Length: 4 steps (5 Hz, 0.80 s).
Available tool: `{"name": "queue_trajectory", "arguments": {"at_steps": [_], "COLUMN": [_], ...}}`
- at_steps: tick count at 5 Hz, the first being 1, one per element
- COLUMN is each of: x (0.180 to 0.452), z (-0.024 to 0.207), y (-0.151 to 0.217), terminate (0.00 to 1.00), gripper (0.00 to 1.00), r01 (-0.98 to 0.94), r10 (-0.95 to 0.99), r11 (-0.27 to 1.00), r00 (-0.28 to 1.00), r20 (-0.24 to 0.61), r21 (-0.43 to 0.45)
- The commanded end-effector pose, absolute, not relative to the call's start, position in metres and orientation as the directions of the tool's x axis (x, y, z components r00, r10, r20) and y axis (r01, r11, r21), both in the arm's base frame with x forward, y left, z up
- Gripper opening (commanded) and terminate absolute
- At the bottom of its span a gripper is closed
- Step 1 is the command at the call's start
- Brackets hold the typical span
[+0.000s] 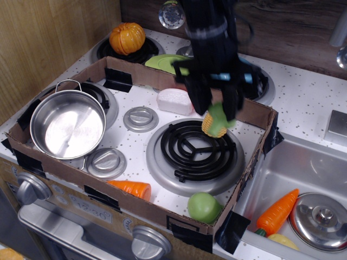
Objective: Put broccoli in pot
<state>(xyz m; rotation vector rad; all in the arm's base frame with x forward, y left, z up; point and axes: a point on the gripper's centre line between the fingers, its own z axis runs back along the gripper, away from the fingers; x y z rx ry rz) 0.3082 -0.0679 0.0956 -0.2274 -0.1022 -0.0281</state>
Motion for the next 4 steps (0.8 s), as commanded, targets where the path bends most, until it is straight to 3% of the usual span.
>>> {"name": "queue_trajectory", "arguments": {"at_steps": [1,2,3,4], "x": [0.305,0.291,0.273,0.265], "z": [0.148,0.142,0.133,0.119], "y": [-0.021,0.009,0.041,0.075], "terminate": [0.0,0.0,0.0,0.0], "gripper": [0.0,0.0,0.0,0.0], "r01": [0.014,-0.036,-0.131,-0.171], "r10": [0.001,0.033,0.123,0.154], "r11": [0.998,0.999,0.99,0.98], "r00": [0.977,0.972,0.98,0.976], "r20": [0.214,0.232,0.159,0.152], "r21": [-0.068,0.006,0.042,0.105]}}
